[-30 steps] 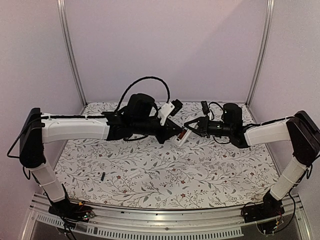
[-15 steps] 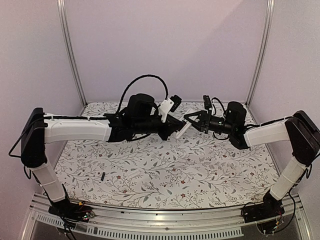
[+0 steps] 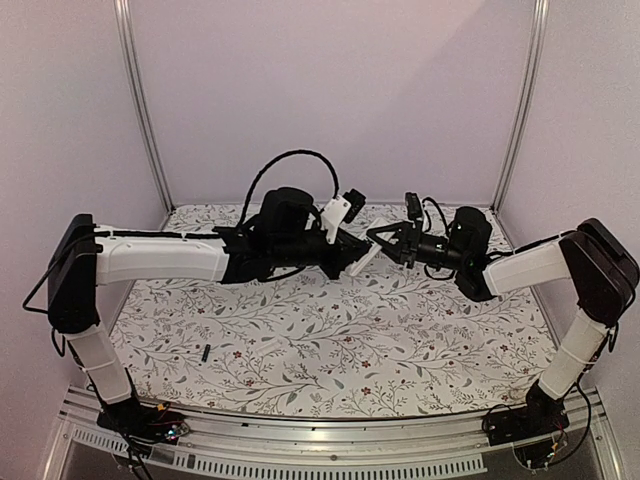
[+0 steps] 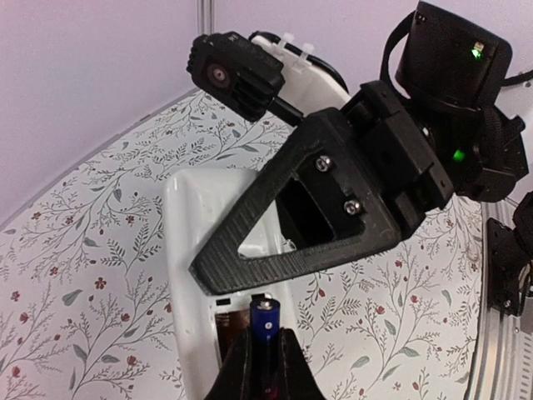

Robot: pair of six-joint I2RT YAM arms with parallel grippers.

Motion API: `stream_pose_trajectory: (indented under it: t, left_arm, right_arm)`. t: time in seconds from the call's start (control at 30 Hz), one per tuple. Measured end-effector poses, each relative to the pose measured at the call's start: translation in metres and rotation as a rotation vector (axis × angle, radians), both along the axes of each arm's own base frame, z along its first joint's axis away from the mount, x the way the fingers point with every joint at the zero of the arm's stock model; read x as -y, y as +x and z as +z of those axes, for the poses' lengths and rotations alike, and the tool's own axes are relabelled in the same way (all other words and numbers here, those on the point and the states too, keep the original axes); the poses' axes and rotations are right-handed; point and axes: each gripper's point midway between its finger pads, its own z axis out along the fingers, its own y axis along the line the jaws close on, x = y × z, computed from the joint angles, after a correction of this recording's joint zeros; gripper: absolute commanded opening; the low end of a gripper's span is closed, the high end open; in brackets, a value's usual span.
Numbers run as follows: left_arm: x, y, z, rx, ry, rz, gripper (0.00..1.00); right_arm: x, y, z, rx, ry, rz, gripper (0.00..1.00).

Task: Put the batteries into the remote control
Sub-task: Place the battery in the battery compartment.

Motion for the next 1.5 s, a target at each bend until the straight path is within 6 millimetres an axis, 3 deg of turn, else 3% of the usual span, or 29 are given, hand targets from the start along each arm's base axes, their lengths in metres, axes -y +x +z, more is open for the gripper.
stream_pose_trajectory:
  t: [0.47, 1.03, 1.5]
  left_arm:
    - [-0.0007, -0.0026, -0.0039, -0.029, 0.026, -0.002, 0.13]
    - [0.0016, -0.0059, -0.0038, -0.028, 0.029, -0.003, 0.36]
    - [-0.0001, -0.0047, -0.0044, -0.014, 0.045, 0.031, 0.45]
  right_arm:
    - [0.0023, -0.0035, -0.0012, 0.008, 0.012, -0.001, 0.00]
    - [0.0042, -0.0014, 0.0015, 0.018, 0.027, -0.021, 0.00]
    - [0.0054, 0.0025, 0.0003, 0.020, 0.033, -0.042, 0.00]
